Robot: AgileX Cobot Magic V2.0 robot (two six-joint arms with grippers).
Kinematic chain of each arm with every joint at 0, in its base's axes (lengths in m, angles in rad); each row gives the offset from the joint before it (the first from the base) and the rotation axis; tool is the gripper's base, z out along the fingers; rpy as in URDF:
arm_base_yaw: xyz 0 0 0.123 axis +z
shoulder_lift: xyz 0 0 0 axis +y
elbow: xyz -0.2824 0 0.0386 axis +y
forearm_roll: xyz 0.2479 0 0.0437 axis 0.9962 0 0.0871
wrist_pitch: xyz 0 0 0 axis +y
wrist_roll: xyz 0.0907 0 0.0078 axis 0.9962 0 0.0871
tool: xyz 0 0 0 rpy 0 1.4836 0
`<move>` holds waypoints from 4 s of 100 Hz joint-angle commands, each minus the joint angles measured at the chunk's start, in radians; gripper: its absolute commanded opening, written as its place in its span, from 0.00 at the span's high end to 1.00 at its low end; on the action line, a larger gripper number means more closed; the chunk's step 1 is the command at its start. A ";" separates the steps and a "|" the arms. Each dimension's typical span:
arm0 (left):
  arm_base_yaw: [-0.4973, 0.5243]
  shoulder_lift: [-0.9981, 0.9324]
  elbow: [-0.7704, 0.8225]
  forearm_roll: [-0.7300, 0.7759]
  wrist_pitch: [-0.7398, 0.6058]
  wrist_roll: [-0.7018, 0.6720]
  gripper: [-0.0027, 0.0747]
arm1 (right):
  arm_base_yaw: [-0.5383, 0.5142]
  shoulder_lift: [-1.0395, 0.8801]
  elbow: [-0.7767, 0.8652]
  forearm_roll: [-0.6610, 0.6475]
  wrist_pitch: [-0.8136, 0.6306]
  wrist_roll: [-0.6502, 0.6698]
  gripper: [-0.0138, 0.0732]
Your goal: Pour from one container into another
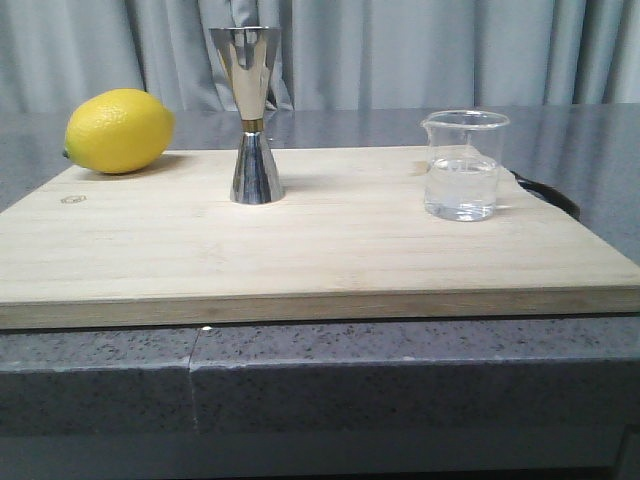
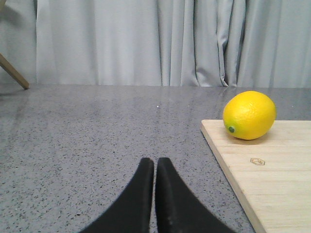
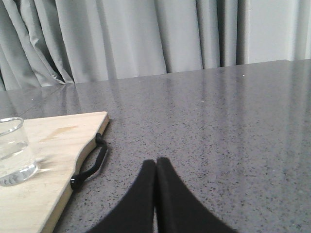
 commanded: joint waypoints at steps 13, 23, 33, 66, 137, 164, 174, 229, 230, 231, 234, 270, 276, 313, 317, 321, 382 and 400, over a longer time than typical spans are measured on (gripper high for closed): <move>0.003 -0.027 0.013 -0.008 -0.076 -0.007 0.99 | -0.007 -0.018 0.024 0.000 -0.087 0.001 0.92; 0.003 -0.027 0.013 -0.008 -0.076 -0.007 0.99 | -0.007 -0.018 0.024 0.000 -0.087 0.001 0.92; 0.003 -0.027 0.013 -0.008 -0.076 -0.007 0.99 | -0.007 -0.018 0.024 0.000 -0.087 0.001 0.92; 0.003 -0.027 0.013 -0.008 -0.076 -0.007 0.99 | -0.007 -0.018 0.024 0.000 -0.089 0.001 0.92; 0.003 0.121 -0.369 -0.067 0.166 -0.005 0.99 | -0.007 0.144 -0.354 -0.044 0.187 -0.014 0.92; 0.003 0.315 -0.550 -0.061 0.244 0.019 0.99 | -0.007 0.329 -0.507 -0.107 0.194 -0.014 0.92; 0.003 0.342 -0.550 -0.061 0.206 0.019 0.99 | -0.007 0.341 -0.509 -0.107 0.180 -0.014 0.92; 0.003 0.345 -0.548 -0.061 0.210 0.019 0.99 | -0.007 0.341 -0.507 -0.103 0.159 -0.014 0.92; 0.003 0.345 -0.548 -0.061 0.210 0.019 0.99 | -0.007 0.341 -0.507 -0.103 0.159 -0.012 0.92; 0.003 0.345 -0.548 -0.061 0.210 0.019 0.99 | -0.007 0.341 -0.507 -0.103 0.159 -0.012 0.92; 0.003 0.345 -0.548 -0.061 0.210 0.019 0.99 | -0.007 0.341 -0.507 -0.098 0.161 -0.012 0.90; 0.003 0.345 -0.548 -0.018 0.206 0.019 0.13 | -0.007 0.341 -0.507 -0.097 0.159 -0.012 0.21; 0.003 0.345 -0.548 -0.018 0.206 0.019 0.13 | -0.007 0.341 -0.507 -0.097 0.159 -0.012 0.21; 0.003 0.345 -0.548 -0.027 0.201 0.019 0.21 | -0.007 0.341 -0.507 -0.080 0.155 -0.012 0.21; 0.003 0.345 -0.548 -0.027 0.201 0.019 0.22 | -0.007 0.341 -0.507 -0.079 0.155 -0.012 0.21; 0.003 0.345 -0.548 -0.027 0.201 0.019 0.24 | -0.007 0.341 -0.507 -0.079 0.155 -0.012 0.21; 0.003 0.751 -0.816 -0.213 0.669 0.237 0.26 | 0.008 0.668 -0.768 -0.070 0.562 -0.014 0.21; 0.003 0.918 -0.826 -0.671 0.690 0.693 0.26 | 0.052 0.753 -0.788 -0.061 0.578 -0.018 0.21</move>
